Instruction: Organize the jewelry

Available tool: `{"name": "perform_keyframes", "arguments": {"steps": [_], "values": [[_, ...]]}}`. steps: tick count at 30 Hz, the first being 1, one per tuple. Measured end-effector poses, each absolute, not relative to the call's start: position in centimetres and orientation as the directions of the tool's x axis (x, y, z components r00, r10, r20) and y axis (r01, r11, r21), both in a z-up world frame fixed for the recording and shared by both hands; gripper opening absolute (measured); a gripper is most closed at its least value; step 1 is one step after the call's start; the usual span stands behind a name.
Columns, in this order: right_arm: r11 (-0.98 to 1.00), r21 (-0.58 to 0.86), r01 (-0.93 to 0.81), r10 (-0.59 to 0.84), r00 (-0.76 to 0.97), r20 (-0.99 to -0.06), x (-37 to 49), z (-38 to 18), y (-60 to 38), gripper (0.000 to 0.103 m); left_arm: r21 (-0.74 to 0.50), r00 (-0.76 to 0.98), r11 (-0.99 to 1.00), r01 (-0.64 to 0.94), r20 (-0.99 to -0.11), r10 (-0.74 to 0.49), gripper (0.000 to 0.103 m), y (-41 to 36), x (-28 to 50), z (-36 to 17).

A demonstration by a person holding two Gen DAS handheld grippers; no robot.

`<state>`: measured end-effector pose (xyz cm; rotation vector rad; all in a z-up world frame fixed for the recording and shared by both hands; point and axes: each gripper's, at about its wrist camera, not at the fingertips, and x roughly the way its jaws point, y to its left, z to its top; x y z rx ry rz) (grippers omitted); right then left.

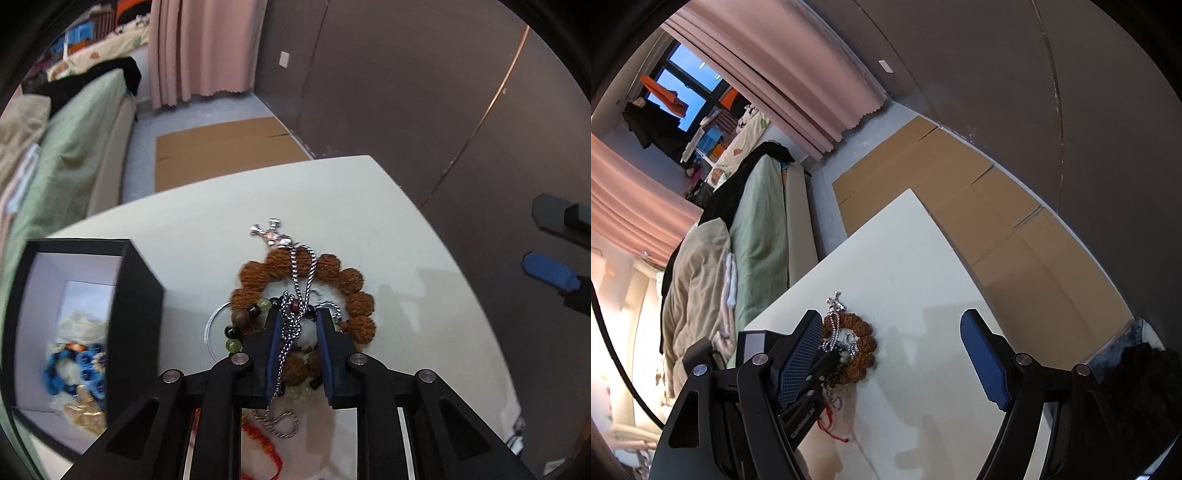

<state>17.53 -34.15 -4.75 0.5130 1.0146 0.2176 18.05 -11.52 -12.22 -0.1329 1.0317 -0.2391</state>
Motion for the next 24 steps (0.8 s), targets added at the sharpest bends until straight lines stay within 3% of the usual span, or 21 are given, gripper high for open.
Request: {"name": "perform_keyframes", "arguments": {"steps": [5, 7, 14, 15, 24], "values": [[0.864, 0.500, 0.051, 0.408, 0.510, -0.758, 17.8, -4.8, -33.8, 0.078, -0.271, 0.476, 0.955, 0.123, -0.828, -0.296, 0.019, -11.0, 18.4, -12.4], [0.864, 0.501, 0.047, 0.411, 0.506, -0.758, 17.9, -4.9, -33.7, 0.078, -0.280, 0.483, 0.953, 0.118, -0.822, -0.301, 0.011, -10.6, 18.2, -12.1], [0.869, 0.493, 0.049, 0.407, 0.499, -0.765, 17.6, -5.2, -33.8, 0.078, -0.313, 0.488, 0.944, 0.108, -0.810, -0.325, 0.010, -9.9, 17.6, -11.1], [0.869, 0.493, 0.048, 0.408, 0.497, -0.766, 18.0, -5.2, -34.1, 0.078, -0.327, 0.494, 0.939, 0.108, -0.802, -0.336, 0.003, -9.6, 17.4, -10.8], [0.880, 0.474, 0.022, 0.406, 0.482, -0.777, 17.8, -5.2, -33.5, 0.078, -0.389, 0.521, 0.917, 0.084, -0.768, -0.374, 0.003, -8.0, 16.8, -9.2]]}}
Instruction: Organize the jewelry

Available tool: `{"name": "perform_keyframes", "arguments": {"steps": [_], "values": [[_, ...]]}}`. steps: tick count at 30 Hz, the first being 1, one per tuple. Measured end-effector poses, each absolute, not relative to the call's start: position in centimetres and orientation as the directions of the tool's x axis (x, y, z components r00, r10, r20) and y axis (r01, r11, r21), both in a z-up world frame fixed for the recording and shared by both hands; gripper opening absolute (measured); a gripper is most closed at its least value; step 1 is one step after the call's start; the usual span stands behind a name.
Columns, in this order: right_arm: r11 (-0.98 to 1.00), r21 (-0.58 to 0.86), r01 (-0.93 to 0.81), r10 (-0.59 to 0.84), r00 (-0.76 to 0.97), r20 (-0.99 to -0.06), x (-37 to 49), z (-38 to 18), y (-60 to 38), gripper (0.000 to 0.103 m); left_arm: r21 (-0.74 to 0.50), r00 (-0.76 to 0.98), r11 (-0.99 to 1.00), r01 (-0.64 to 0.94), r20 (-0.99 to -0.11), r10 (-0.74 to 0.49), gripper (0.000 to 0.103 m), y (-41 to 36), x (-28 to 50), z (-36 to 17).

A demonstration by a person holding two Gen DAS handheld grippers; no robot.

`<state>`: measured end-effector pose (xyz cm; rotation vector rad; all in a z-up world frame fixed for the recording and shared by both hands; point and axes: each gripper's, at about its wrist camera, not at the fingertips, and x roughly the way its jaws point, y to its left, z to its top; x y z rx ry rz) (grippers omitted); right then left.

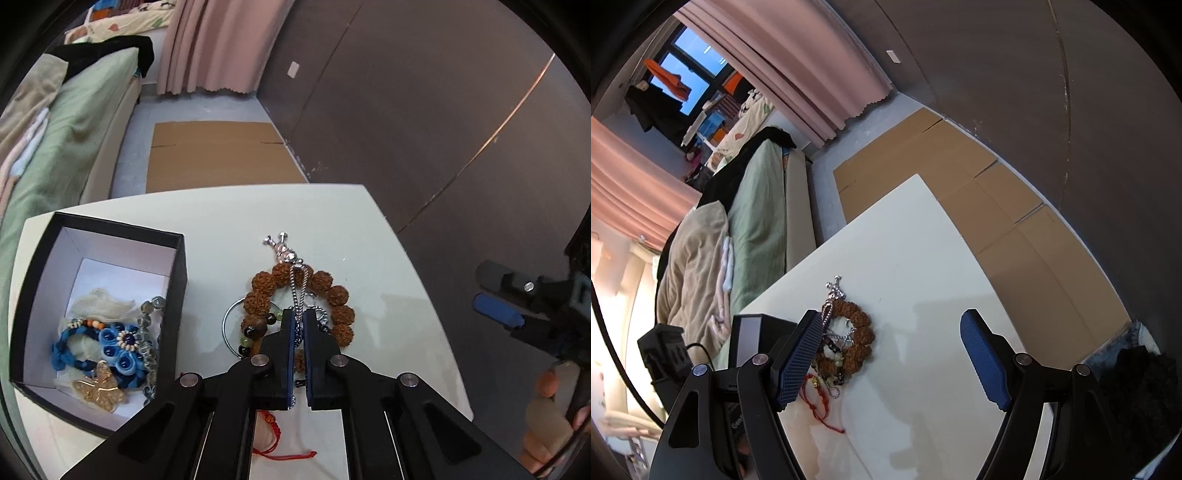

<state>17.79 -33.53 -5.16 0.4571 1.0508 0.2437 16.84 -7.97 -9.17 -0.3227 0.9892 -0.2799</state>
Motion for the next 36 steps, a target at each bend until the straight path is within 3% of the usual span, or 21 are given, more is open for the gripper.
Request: {"name": "perform_keyframes", "arguments": {"steps": [9, 18, 26, 30, 36], "values": [[0.882, 0.472, 0.008, 0.413, 0.469, -0.780, 17.4, -5.2, -33.1, 0.078, -0.458, 0.583, 0.884, 0.093, -0.695, -0.421, 0.003, -6.5, 15.3, -6.5], [0.826, 0.561, -0.052, 0.540, 0.357, -0.762, 17.4, -7.6, -29.7, 0.077, -0.514, 0.674, 0.849, 0.123, -0.585, -0.451, 0.003, -4.5, 13.2, -2.4], [0.832, 0.554, -0.034, 0.537, 0.302, -0.787, 18.3, -9.7, -27.7, 0.061, -0.523, 0.754, 0.841, 0.135, -0.497, -0.430, 0.003, -2.5, 11.2, 2.0], [0.826, 0.559, -0.065, 0.551, 0.295, -0.780, 18.6, -9.9, -26.3, 0.060, -0.513, 0.784, 0.849, 0.125, -0.473, -0.402, 0.003, -1.6, 10.7, 4.2], [0.871, 0.464, -0.163, 0.492, 0.276, -0.826, 19.4, -10.2, -22.7, 0.051, -0.472, 0.809, 0.874, 0.116, -0.466, -0.359, 0.003, -0.6, 10.1, 7.0]]}}
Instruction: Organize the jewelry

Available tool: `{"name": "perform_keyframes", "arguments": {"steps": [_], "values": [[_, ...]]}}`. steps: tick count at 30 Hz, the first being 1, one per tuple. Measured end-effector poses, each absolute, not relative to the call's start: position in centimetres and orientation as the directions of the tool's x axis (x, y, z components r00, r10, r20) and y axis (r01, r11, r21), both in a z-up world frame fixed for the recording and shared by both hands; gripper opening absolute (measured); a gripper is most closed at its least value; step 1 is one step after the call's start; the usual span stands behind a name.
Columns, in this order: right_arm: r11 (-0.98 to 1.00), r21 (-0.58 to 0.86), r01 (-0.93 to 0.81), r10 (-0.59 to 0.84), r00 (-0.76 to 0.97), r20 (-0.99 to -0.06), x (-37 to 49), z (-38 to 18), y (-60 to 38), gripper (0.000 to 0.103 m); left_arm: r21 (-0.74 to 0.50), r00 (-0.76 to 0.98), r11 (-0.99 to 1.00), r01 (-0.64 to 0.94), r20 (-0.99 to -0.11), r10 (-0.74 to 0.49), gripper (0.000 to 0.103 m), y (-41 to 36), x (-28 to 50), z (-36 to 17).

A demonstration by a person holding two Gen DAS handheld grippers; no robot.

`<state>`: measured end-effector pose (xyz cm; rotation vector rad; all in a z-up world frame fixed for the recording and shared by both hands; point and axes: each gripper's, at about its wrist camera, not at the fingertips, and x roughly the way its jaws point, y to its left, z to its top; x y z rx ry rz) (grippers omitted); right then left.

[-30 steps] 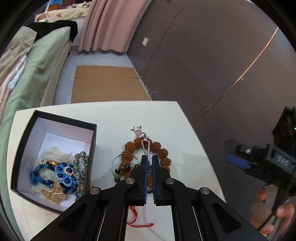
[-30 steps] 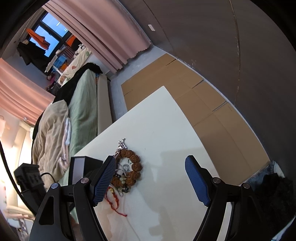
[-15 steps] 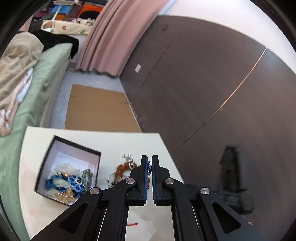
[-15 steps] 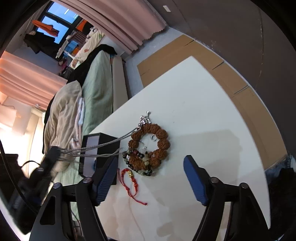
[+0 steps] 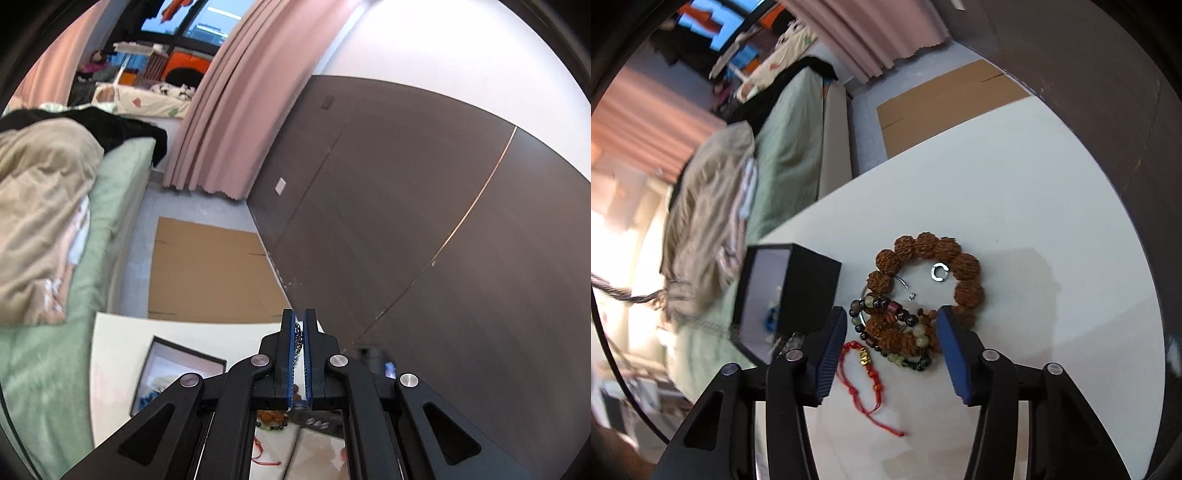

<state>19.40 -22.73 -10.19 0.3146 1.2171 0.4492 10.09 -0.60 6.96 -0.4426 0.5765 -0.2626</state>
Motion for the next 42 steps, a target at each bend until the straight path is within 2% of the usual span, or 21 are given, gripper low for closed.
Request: {"name": "perform_keyframes", "arguments": {"steps": [1, 4, 7, 11, 14, 21, 27, 28, 29, 30, 31, 32, 33, 34, 42], "values": [[0.886, 0.430, -0.176, 0.464, 0.279, -0.841, 19.5, -10.4, -22.2, 0.050, -0.461, 0.814, 0.880, 0.116, -0.463, -0.350, 0.000, -0.6, 10.0, 7.5], [0.906, 0.370, -0.205, 0.416, 0.269, -0.869, 19.7, -10.9, -21.2, 0.045, -0.439, 0.828, 0.890, 0.120, -0.451, -0.334, 0.000, -0.5, 9.4, 9.1], [0.921, 0.325, -0.217, 0.376, 0.268, -0.887, 19.7, -11.2, -21.1, 0.019, -0.414, 0.844, 0.902, 0.122, -0.435, -0.314, 0.000, -0.3, 9.0, 10.7], [0.892, 0.405, -0.201, 0.448, 0.278, -0.849, 19.6, -10.1, -22.7, 0.019, -0.385, 0.858, 0.915, 0.122, -0.423, -0.292, 0.000, 0.0, 8.5, 12.1], [0.864, 0.459, -0.205, 0.502, 0.306, -0.809, 19.2, -8.8, -23.7, 0.019, -0.371, 0.850, 0.921, 0.114, -0.444, -0.284, 0.000, 0.3, 8.6, 11.7], [0.849, 0.492, -0.195, 0.529, 0.310, -0.790, 18.9, -8.0, -24.7, 0.019, -0.382, 0.800, 0.924, -0.031, -0.563, -0.206, 0.000, 1.8, 8.4, 5.8], [0.839, 0.508, -0.194, 0.544, 0.315, -0.778, 18.3, -7.4, -24.6, 0.019, -0.375, 0.718, 0.922, -0.099, -0.668, -0.195, 0.001, 2.0, 8.6, 1.3], [0.835, 0.514, -0.195, 0.550, 0.318, -0.773, 18.4, -7.5, -24.3, 0.018, -0.370, 0.700, 0.923, -0.104, -0.686, -0.196, 0.003, 1.9, 8.7, 0.5], [0.826, 0.528, -0.198, 0.563, 0.322, -0.761, 18.2, -7.4, -24.3, 0.014, -0.366, 0.684, 0.925, -0.107, -0.702, -0.199, 0.005, 1.7, 8.8, -0.1], [0.814, 0.545, -0.202, 0.581, 0.322, -0.748, 18.1, -7.1, -24.5, 0.013, -0.366, 0.665, 0.924, -0.108, -0.717, -0.207, 0.015, 1.5, 8.7, -0.9], [0.803, 0.559, -0.204, 0.595, 0.324, -0.736, 18.0, -7.0, -24.7, 0.013, -0.369, 0.656, 0.923, -0.108, -0.724, -0.212, 0.034, 1.4, 8.7, -1.4], [0.791, 0.576, -0.208, 0.611, 0.331, -0.719, 17.7, -6.7, -24.9, 0.013, -0.372, 0.653, 0.922, -0.108, -0.726, -0.217, 0.045, 1.2, 8.6, -1.9], [0.789, 0.576, -0.211, 0.612, 0.340, -0.714, 17.5, -6.4, -25.1, 0.013, -0.376, 0.656, 0.920, -0.106, -0.722, -0.220, 0.062, 1.0, 8.4, -2.4], [0.791, 0.573, -0.213, 0.610, 0.347, -0.713, 17.3, -6.3, -25.2, 0.012, -0.374, 0.657, 0.922, -0.106, -0.722, -0.217, 0.069, 0.7, 8.2, -2.7], [0.798, 0.567, -0.202, 0.601, 0.326, -0.730, 16.5, -6.7, -25.7, 0.011, -0.305, 0.584, 0.944, -0.126, -0.792, -0.178, 0.070, -0.9, 7.9, -6.8]]}}
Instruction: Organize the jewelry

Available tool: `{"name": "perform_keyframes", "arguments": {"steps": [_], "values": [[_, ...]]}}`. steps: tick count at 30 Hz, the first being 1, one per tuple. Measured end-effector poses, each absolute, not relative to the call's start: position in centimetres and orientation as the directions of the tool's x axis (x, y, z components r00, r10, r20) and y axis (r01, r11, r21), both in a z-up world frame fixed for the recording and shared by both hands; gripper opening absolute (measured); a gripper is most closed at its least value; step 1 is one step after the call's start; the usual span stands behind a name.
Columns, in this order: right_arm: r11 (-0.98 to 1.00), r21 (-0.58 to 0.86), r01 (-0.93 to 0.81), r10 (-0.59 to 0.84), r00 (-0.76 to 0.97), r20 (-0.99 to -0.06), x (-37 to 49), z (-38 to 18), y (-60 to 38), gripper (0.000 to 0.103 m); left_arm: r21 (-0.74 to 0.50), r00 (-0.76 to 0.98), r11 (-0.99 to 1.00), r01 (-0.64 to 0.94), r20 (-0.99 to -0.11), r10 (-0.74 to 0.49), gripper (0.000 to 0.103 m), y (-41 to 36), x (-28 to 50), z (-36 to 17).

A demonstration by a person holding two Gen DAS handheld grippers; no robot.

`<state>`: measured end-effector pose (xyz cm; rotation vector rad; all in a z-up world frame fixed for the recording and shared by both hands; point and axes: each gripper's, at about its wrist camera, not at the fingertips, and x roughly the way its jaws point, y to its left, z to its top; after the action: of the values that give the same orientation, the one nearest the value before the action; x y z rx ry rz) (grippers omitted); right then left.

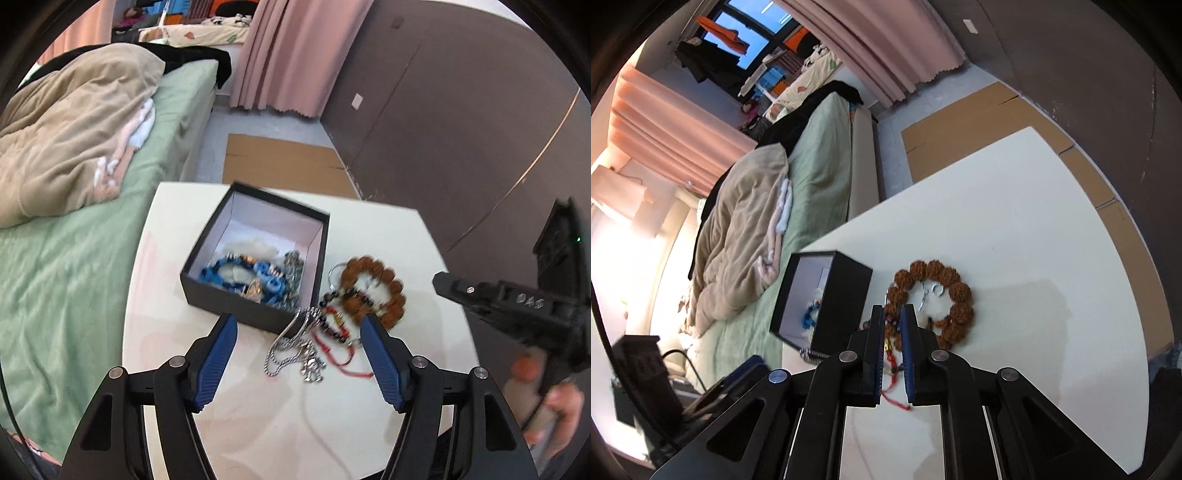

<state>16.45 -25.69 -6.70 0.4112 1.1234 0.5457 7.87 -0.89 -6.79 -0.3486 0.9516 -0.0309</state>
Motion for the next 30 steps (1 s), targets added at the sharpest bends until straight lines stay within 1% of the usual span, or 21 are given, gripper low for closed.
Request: {"name": "perform_keyframes", "arguments": {"steps": [3, 4, 5, 6, 7, 9, 13, 18, 23, 26, 30], "values": [[0.798, 0.573, -0.185, 0.602, 0.254, -0.757, 16.5, -8.0, -25.3, 0.012, -0.299, 0.555, 0.948, -0.110, -0.809, -0.191, 0.070, -1.5, 7.9, -8.1], [0.807, 0.563, -0.178, 0.591, 0.234, -0.772, 16.5, -8.5, -25.1, 0.020, -0.293, 0.554, 0.950, -0.105, -0.811, -0.188, 0.070, -1.7, 8.0, -8.4], [0.813, 0.556, -0.172, 0.582, 0.225, -0.782, 16.5, -8.7, -24.9, 0.036, -0.279, 0.556, 0.955, -0.098, -0.812, -0.180, 0.070, -2.0, 7.9, -8.7], [0.817, 0.552, -0.166, 0.576, 0.218, -0.787, 16.5, -9.1, -24.8, 0.044, -0.265, 0.554, 0.960, -0.090, -0.815, -0.172, 0.070, -2.3, 8.0, -9.0], [0.815, 0.557, -0.159, 0.580, 0.214, -0.786, 16.5, -9.4, -24.7, 0.048, -0.258, 0.548, 0.962, -0.087, -0.819, -0.171, 0.070, -2.5, 8.1, -9.4], [0.804, 0.576, -0.145, 0.594, 0.194, -0.781, 16.5, -10.1, -24.5, 0.048, -0.252, 0.529, 0.963, -0.091, -0.832, -0.167, 0.070, -2.6, 8.4, -10.5], [0.792, 0.605, -0.083, 0.610, 0.149, -0.778, 16.6, -11.8, -24.7, 0.048, -0.246, 0.507, 0.964, -0.104, -0.847, -0.161, 0.066, -2.7, 8.6, -11.7], [0.785, 0.619, -0.035, 0.615, 0.178, -0.769, 16.9, -11.6, -26.0, 0.048, -0.210, 0.499, 0.971, -0.116, -0.857, -0.126, 0.066, -3.1, 8.9, -12.6], [0.786, 0.618, -0.028, 0.611, 0.188, -0.769, 16.7, -11.3, -26.5, 0.048, -0.149, 0.481, 0.984, -0.094, -0.873, -0.086, 0.066, -4.4, 9.1, -13.3], [0.794, 0.607, -0.023, 0.600, 0.193, -0.777, 16.7, -11.2, -26.8, 0.048, -0.049, 0.472, 0.996, -0.069, -0.881, -0.011, 0.065, -5.7, 8.9, -13.7], [0.800, 0.599, -0.026, 0.591, 0.201, -0.781, 16.6, -11.1, -26.9, 0.048, -0.001, 0.476, 0.998, -0.058, -0.879, 0.027, 0.065, -6.5, 8.9, -14.0]]}}
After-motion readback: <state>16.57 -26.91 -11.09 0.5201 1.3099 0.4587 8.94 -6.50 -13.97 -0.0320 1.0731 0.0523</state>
